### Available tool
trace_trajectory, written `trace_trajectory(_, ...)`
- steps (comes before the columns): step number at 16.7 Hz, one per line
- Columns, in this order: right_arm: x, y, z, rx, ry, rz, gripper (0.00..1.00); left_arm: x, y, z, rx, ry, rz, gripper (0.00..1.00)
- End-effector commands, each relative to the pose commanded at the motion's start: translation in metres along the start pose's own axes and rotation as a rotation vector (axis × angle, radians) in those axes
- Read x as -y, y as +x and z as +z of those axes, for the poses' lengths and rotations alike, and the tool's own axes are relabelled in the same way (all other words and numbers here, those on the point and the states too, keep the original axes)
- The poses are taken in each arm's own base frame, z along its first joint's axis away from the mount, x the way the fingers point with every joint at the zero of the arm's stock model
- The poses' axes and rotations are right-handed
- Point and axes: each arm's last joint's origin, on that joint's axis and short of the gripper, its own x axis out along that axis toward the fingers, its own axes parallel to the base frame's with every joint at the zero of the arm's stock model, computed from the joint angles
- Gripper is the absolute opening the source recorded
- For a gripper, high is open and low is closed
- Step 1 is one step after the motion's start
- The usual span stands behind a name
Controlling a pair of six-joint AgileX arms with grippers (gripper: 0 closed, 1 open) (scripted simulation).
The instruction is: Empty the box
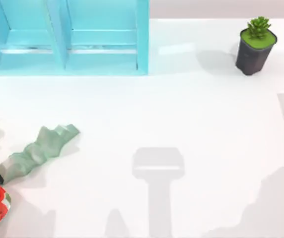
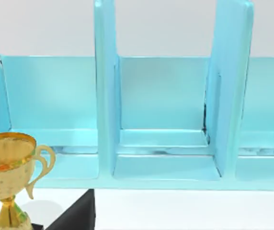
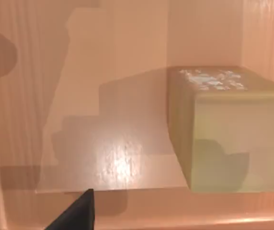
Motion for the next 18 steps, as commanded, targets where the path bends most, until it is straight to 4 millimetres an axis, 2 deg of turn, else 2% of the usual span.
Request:
trace_trajectory(4,0.023,0.007,0.013,-0.090,0.002,0.048,1.00,0.000,0.000,0.000,0.000,0.000,0.000,1.00)
trace_trajectory(11,0.023,0.012,0.013,-0.095,0.001,0.051,1.00,0.000,0.000,0.000,0.000,0.000,0.000,1.00)
trace_trajectory(13,0.023,0.028,0.013,-0.099,0.003,0.054,1.00,0.000,0.000,0.000,0.000,0.000,0.000,1.00)
trace_trajectory(18,0.022,0.085,0.010,-0.081,0.002,0.043,1.00,0.000,0.000,0.000,0.000,0.000,0.000,1.00)
